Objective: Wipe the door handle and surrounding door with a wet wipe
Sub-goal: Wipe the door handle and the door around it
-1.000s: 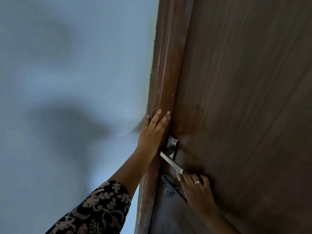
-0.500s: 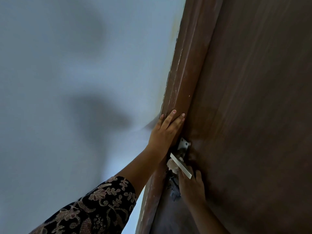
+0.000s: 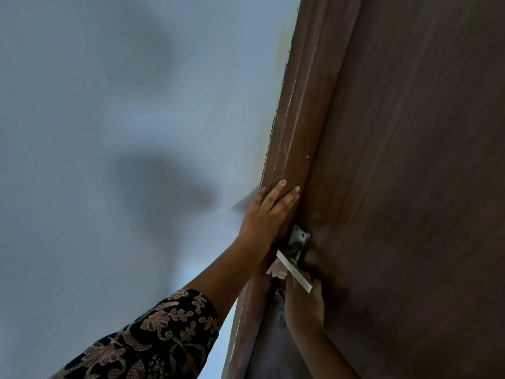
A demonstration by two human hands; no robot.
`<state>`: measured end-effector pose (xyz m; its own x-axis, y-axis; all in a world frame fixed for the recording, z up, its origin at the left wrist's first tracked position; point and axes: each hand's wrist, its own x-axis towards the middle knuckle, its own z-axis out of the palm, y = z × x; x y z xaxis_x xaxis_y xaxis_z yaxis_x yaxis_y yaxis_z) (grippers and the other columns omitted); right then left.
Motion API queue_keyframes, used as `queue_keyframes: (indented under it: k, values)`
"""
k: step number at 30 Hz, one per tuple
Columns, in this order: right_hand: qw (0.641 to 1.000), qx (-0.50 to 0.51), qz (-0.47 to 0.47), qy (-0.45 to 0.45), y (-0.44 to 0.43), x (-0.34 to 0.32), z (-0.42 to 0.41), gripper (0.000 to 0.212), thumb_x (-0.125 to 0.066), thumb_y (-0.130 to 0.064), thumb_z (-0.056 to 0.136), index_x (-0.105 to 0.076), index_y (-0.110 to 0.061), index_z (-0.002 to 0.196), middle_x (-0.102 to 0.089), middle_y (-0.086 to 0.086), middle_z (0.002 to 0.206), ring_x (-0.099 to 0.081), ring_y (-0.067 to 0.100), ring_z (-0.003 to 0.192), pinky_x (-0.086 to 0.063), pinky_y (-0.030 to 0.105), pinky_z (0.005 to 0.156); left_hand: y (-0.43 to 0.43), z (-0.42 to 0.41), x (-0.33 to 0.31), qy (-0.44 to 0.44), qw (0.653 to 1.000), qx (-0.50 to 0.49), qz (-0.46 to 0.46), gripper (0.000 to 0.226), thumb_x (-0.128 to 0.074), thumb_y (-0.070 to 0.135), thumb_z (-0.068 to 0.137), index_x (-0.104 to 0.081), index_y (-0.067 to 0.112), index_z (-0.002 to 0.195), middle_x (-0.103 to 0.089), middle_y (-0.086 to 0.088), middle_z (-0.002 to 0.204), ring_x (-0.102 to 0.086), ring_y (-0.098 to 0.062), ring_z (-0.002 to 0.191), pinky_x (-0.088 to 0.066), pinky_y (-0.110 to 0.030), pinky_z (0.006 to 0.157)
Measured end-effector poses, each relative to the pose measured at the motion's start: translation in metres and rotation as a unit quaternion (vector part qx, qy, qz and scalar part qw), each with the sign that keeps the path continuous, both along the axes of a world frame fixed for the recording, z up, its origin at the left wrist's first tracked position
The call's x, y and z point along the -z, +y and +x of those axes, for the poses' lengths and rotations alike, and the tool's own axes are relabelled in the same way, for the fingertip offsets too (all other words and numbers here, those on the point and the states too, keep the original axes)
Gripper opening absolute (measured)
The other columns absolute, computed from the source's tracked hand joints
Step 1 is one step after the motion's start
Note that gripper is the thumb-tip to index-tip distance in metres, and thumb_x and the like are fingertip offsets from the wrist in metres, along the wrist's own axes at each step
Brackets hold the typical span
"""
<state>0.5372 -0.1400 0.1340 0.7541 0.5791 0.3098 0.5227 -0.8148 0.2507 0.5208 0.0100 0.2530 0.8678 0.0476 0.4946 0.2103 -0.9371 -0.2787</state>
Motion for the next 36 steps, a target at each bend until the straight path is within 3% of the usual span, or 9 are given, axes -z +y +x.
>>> queue_keyframes:
  k: [2, 5, 8, 13, 18, 23, 26, 31, 36]
  values:
    - [1.0, 0.008, 0.008, -0.018, -0.011, 0.003, 0.001, 0.047, -0.085, -0.022, 0.057, -0.071, -0.007, 0.099, -0.069, 0.008, 0.098, -0.064, 0.025, 0.09, -0.047, 0.043, 0.081, -0.001, 0.0, 0.0, -0.002, 1.0, -0.003, 0.001, 0.093, -0.056, 0.024, 0.094, 0.016, 0.017, 0.151, 0.018, 0.0, 0.161, 0.017, -0.03, 0.146, 0.001, -0.046, 0.12]
    - [0.998, -0.004, 0.04, -0.055, -0.022, 0.0, 0.0, 0.054, -0.088, -0.015, 0.048, -0.072, -0.002, 0.097, -0.069, 0.011, 0.104, -0.065, 0.029, 0.086, -0.038, 0.046, 0.079, -0.002, -0.001, 0.0, -0.007, 1.0, -0.001, 0.0, 0.092, -0.056, 0.023, 0.094, 0.015, 0.017, 0.151, 0.017, 0.0, 0.161, 0.016, -0.03, 0.147, 0.003, -0.045, 0.119]
    - [0.996, -0.012, 0.059, -0.064, -0.028, -0.005, -0.002, 0.065, -0.086, -0.017, 0.051, -0.067, -0.003, 0.112, -0.065, 0.009, 0.12, -0.064, 0.029, 0.093, -0.035, 0.045, 0.079, -0.003, -0.002, -0.002, -0.009, 1.0, 0.0, -0.007, 0.092, -0.057, 0.021, 0.093, 0.014, 0.017, 0.152, 0.016, 0.0, 0.161, 0.016, -0.03, 0.147, 0.004, -0.045, 0.118]
    - [0.99, -0.053, 0.053, -0.121, -0.036, -0.023, 0.006, 0.072, -0.081, -0.031, 0.064, -0.057, -0.01, 0.128, -0.064, 0.008, 0.12, -0.052, 0.025, 0.111, -0.034, 0.044, 0.084, -0.005, -0.004, -0.003, -0.016, 1.0, 0.001, -0.011, 0.089, -0.055, 0.013, 0.094, 0.013, 0.017, 0.152, 0.015, 0.0, 0.161, 0.015, -0.029, 0.147, 0.004, -0.044, 0.118]
    - [0.977, -0.133, 0.003, -0.166, -0.043, -0.041, 0.013, 0.089, -0.08, -0.038, 0.063, -0.041, -0.021, 0.141, -0.045, 0.002, 0.146, -0.041, 0.026, 0.133, -0.022, 0.056, 0.103, -0.007, -0.006, -0.005, -0.01, 1.0, 0.004, -0.024, 0.085, -0.05, 0.007, 0.096, 0.014, 0.017, 0.152, 0.016, 0.0, 0.161, 0.016, -0.03, 0.147, 0.001, -0.044, 0.12]
    - [0.961, -0.158, -0.065, -0.217, -0.038, -0.067, 0.024, 0.089, -0.075, -0.046, 0.061, -0.044, -0.018, 0.14, -0.043, 0.005, 0.147, -0.04, 0.027, 0.134, -0.014, 0.056, 0.107, -0.011, -0.008, -0.007, -0.007, 0.999, 0.006, -0.039, 0.074, -0.038, 0.003, 0.1, 0.014, 0.015, 0.152, 0.017, 0.0, 0.161, 0.018, -0.027, 0.147, 0.002, -0.042, 0.121]
    - [0.952, -0.117, -0.159, -0.234, -0.031, -0.076, 0.03, 0.099, -0.07, -0.053, 0.066, -0.028, -0.013, 0.146, -0.038, 0.005, 0.15, -0.034, 0.025, 0.138, -0.008, 0.054, 0.11, -0.012, -0.008, -0.008, -0.011, 0.999, 0.008, -0.047, 0.07, -0.034, 0.001, 0.101, 0.013, 0.015, 0.152, 0.017, 0.0, 0.161, 0.017, -0.028, 0.147, 0.003, -0.042, 0.12]
    - [0.934, -0.155, -0.197, -0.253, -0.011, -0.085, 0.04, 0.064, -0.07, -0.043, 0.073, -0.054, -0.025, 0.132, -0.06, -0.003, 0.131, -0.05, 0.013, 0.126, -0.037, 0.043, 0.106, -0.011, -0.006, -0.005, -0.024, 0.999, 0.009, -0.039, 0.072, -0.039, 0.009, 0.101, 0.011, 0.015, 0.153, 0.013, -0.001, 0.162, 0.013, -0.029, 0.147, -0.002, -0.044, 0.122]
    - [0.931, -0.189, -0.202, -0.24, 0.001, -0.098, 0.043, 0.039, -0.067, -0.038, 0.078, -0.065, -0.034, 0.116, -0.069, -0.013, 0.111, -0.053, 0.011, 0.122, -0.033, 0.047, 0.107, -0.01, -0.004, -0.002, -0.028, 0.999, 0.01, -0.031, 0.072, -0.041, 0.013, 0.101, 0.009, 0.015, 0.153, 0.012, -0.001, 0.162, 0.012, -0.028, 0.148, -0.001, -0.044, 0.12]
